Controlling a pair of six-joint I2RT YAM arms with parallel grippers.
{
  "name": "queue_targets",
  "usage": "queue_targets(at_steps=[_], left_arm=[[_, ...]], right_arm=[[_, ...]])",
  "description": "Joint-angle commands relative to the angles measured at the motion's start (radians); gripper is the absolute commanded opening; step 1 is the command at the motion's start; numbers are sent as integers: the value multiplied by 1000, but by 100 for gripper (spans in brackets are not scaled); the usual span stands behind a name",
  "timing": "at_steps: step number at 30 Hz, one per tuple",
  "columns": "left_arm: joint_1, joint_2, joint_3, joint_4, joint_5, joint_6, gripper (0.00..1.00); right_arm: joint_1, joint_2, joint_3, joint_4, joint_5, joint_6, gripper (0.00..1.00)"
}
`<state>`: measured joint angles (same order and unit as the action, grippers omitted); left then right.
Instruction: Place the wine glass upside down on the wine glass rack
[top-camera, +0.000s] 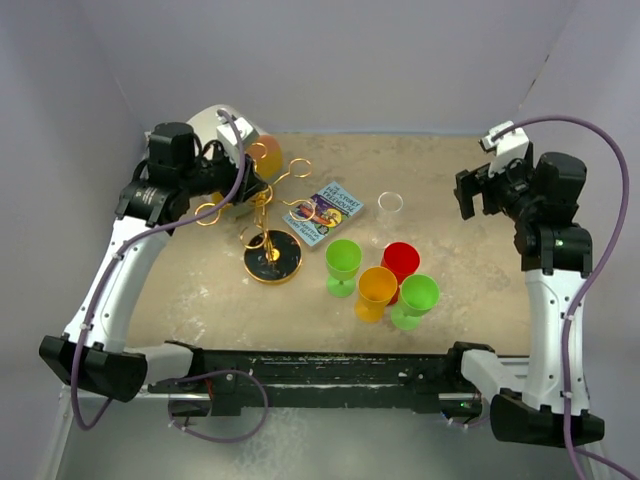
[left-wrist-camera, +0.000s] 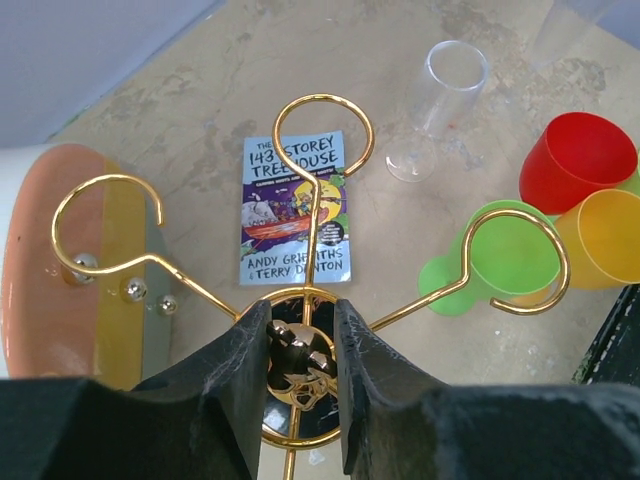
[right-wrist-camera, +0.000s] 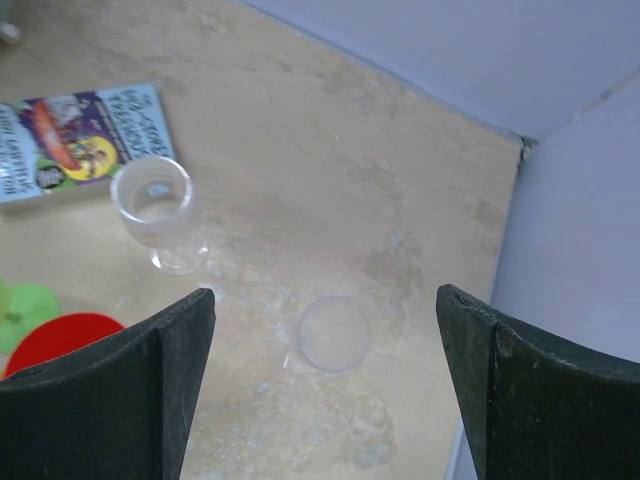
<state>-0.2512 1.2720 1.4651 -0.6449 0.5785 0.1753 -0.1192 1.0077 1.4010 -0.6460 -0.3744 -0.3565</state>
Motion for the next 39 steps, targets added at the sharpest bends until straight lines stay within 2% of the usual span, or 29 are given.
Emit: queue_targets(at_steps=[1,5,11,17,24,39], left_arm=[[-2,-71,-14,134,-8,21,42],[9,-80,2,113,-9,26,64],[79,-102,62,71,36,-9,99],[127,-105,120,21,49,7,99],[176,-105,138,1,48,7,99],[193,-110,117,0,7,31,99]], right_arm=[[-17,5,-57,46,260,20,92],[-69,8,-116,71,372,37,89],[-148,38,-140,75,337,76,78],[-151,106,-145,61,319,93,64],[-151,168,-138,44,261,104,57],[-140,267,-102,-6,166,91,47]])
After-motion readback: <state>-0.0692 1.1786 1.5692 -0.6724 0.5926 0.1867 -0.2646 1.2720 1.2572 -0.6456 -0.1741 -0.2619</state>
